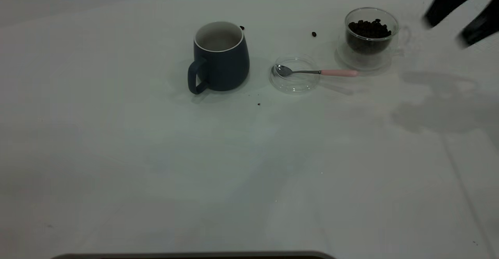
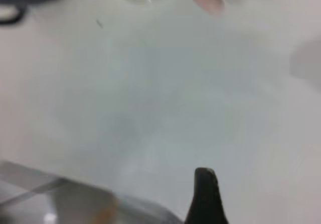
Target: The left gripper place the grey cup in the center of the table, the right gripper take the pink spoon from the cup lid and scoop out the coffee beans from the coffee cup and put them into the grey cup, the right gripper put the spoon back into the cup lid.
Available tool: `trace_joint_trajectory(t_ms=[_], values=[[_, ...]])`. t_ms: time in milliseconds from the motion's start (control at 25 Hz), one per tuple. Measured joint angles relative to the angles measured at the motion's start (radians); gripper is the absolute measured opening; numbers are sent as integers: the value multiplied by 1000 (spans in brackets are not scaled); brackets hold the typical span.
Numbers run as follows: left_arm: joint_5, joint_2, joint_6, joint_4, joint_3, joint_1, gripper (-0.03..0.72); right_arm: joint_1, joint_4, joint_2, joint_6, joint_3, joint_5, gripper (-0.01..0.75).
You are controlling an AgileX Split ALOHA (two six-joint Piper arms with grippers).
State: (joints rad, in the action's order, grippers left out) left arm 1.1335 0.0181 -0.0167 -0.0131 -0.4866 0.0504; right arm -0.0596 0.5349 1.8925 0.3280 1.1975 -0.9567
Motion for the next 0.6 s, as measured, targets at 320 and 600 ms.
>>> trace_joint_trajectory(t_ms=[320, 600], values=[[0, 0, 0, 0, 0, 0, 567, 103, -303, -479, -182, -8, -198, 574], [0, 0, -1, 0, 0, 0, 567, 109, -332, -773, -186, -128, -267, 573]])
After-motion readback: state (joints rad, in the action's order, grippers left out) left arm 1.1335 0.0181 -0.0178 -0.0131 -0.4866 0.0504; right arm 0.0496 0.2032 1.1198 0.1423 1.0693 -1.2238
